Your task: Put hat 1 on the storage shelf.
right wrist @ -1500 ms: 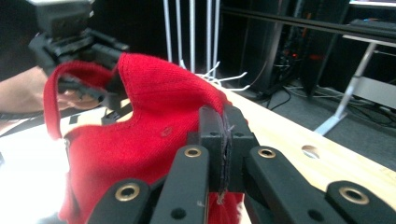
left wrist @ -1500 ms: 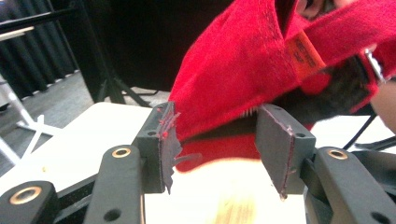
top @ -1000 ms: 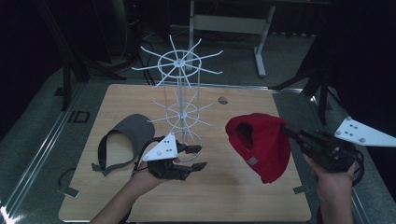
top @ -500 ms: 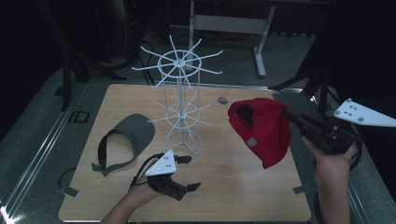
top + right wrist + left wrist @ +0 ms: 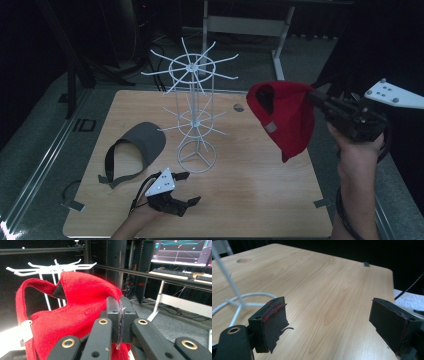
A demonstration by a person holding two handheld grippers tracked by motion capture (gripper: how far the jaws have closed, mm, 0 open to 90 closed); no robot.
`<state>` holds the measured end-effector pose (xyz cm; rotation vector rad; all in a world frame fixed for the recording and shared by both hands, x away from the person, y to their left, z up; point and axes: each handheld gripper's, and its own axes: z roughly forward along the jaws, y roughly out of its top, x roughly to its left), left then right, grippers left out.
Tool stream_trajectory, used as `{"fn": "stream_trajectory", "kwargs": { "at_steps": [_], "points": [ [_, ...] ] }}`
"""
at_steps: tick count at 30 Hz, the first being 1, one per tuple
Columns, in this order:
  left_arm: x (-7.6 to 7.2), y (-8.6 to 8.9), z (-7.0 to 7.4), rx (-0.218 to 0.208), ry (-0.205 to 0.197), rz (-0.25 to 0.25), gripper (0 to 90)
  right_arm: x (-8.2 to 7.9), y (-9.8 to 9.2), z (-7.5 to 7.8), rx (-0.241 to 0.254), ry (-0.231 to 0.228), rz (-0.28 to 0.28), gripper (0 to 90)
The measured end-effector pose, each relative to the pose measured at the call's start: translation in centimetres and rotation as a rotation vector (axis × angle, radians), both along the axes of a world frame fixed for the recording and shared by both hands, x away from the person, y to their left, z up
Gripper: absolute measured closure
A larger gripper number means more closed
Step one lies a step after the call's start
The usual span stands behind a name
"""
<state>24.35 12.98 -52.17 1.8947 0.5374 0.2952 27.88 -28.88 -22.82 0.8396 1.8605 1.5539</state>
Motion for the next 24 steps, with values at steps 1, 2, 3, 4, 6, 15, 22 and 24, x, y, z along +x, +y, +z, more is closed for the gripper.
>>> {"fn": "stream_trajectory", "kwargs": {
  "at_steps": [1,2,3,4,6,15,22,24],
  "points": [
    [0.0,0.1,-0.2,-0.001,-0.005,0.007,14.6,0.2,0.0,0.2,0.005,0.002,0.000,88.7],
    [-0.1,0.3,-0.4,0.003,-0.007,0.012,14.6,0.3,0.1,0.5,0.007,0.001,0.000,88.7],
    [-0.1,0.4,-0.5,0.007,-0.005,0.015,14.6,0.4,0.2,0.7,0.007,-0.001,0.000,88.7],
    [-0.1,0.5,-0.7,-0.001,0.000,0.017,14.6,0.5,0.3,1.0,0.007,-0.003,-0.001,88.7],
    [-0.1,0.6,-0.8,-0.003,0.006,0.021,14.6,0.8,0.5,1.5,0.014,-0.008,-0.004,88.7],
    [0.0,1.2,-1.6,-0.011,0.038,0.038,14.6,2.4,2.0,3.0,0.029,-0.010,-0.015,88.7],
    [0.0,1.2,-1.9,-0.011,0.036,0.039,14.6,3.9,3.5,2.7,0.009,0.020,-0.013,88.6],
    [0.0,1.2,-1.9,-0.013,0.032,0.039,14.6,4.1,3.9,2.5,-0.005,0.023,-0.015,88.7]
  ]
}}
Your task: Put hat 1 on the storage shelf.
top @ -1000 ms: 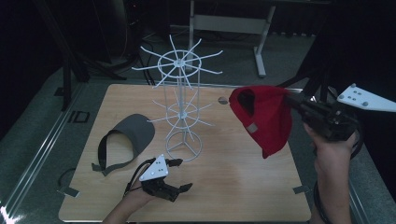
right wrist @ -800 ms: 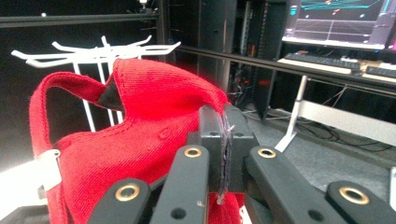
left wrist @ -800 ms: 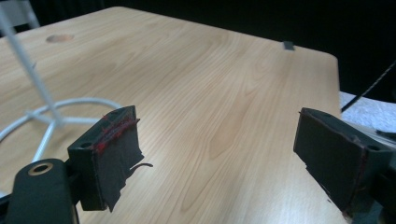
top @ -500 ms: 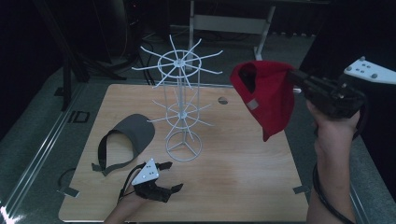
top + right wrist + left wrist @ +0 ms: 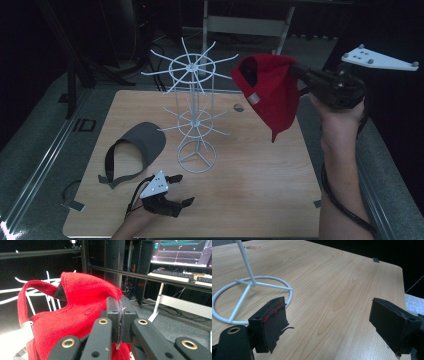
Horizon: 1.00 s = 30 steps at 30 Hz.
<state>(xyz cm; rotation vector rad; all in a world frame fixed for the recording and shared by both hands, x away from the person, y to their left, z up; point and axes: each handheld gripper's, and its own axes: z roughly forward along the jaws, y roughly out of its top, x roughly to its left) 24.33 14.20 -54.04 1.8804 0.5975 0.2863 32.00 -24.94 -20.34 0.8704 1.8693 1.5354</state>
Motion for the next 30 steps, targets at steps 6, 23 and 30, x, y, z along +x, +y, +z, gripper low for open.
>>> {"fn": "stream_trajectory", "kwargs": {
  "at_steps": [6,23,30],
  "points": [
    [-0.1,0.1,0.0,-0.008,-0.003,-0.001,14.6,0.4,0.7,-1.4,-0.029,0.020,0.000,88.6],
    [-0.1,0.2,-0.3,-0.006,0.004,0.007,14.6,-1.3,0.9,-6.5,-0.068,0.073,0.089,88.1],
    [0.0,0.2,-0.4,0.003,0.008,0.030,14.6,-2.3,0.9,-7.8,-0.083,0.077,0.122,85.5]
  ]
}}
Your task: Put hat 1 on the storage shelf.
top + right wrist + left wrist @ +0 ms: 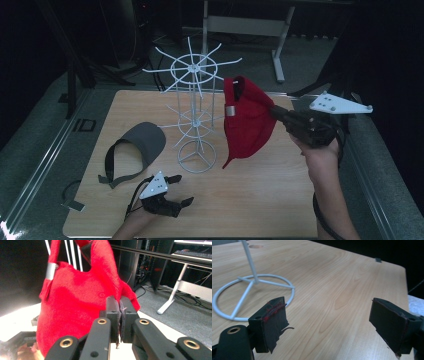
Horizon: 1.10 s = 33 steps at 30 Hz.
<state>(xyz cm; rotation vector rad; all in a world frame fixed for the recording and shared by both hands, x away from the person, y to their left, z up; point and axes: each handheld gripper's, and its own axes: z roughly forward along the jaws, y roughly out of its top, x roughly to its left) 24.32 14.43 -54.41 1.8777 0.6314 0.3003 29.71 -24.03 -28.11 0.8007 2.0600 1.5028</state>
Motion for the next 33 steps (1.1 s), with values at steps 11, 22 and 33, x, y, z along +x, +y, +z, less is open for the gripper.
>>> {"fn": "stream_trajectory", "kwargs": {
  "at_steps": [11,22,33],
  "points": [
    [-0.1,0.4,-0.1,0.007,0.010,0.018,14.6,-1.2,-2.2,-2.4,0.027,-0.009,0.003,46.5],
    [-0.2,0.4,-0.2,0.016,0.010,0.029,14.6,-1.4,-4.4,-6.5,-0.026,0.062,-0.028,30.4],
    [-0.3,0.6,-0.2,0.024,-0.004,0.048,14.6,-0.1,-6.6,-11.9,-0.015,0.135,-0.082,16.0]
  ]
}}
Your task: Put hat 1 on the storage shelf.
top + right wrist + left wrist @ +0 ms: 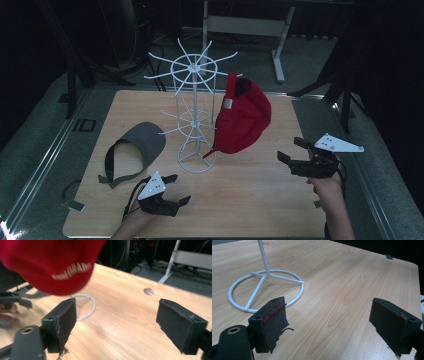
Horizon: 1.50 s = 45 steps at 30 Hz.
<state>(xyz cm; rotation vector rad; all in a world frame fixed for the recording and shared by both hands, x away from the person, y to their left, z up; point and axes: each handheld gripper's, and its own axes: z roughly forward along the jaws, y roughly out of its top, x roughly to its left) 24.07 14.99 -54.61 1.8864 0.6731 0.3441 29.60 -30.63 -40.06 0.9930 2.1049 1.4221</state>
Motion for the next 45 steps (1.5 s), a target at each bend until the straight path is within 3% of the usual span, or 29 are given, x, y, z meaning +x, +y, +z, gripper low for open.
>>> {"fn": "stream_trajectory", "kwargs": {
  "at_steps": [2,7,13,18,21,22,26,33,38,45],
  "points": [
    [0.0,0.0,0.0,0.003,-0.001,0.000,14.6,0.2,-0.4,-1.1,0.004,0.011,-0.022,16.0],
    [0.0,0.1,0.0,0.009,-0.011,0.014,13.8,0.6,-1.2,-4.2,-0.044,0.052,-0.078,18.6],
    [0.0,0.1,-0.2,0.025,-0.016,0.035,10.4,0.6,-2.4,-7.4,-0.036,0.083,-0.117,18.5],
    [-0.1,-0.1,-0.4,0.024,0.005,0.028,8.7,0.3,-3.3,-9.2,-0.054,0.083,-0.152,17.2],
    [-0.1,-0.2,-0.4,0.025,0.008,0.029,8.6,0.2,-3.5,-9.5,-0.060,0.084,-0.162,17.3],
    [0.0,-0.2,-0.4,0.012,0.018,0.034,8.6,0.0,-4.0,-10.6,-0.085,0.100,-0.185,17.5],
    [0.2,0.0,-0.4,0.003,0.035,0.056,8.6,-0.4,-4.7,-12.0,-0.096,0.101,-0.225,17.5],
    [0.0,-0.1,-0.5,0.056,0.015,0.062,8.7,-1.0,-6.1,-13.4,-0.114,0.078,-0.334,17.4],
    [0.0,0.0,-0.6,0.069,0.010,0.066,8.8,-1.5,-6.7,-14.1,-0.136,0.081,-0.345,17.4],
    [0.0,0.2,-0.5,0.060,0.001,0.060,8.8,-1.7,-7.0,-14.7,-0.125,0.083,-0.358,15.5]
  ]
}}
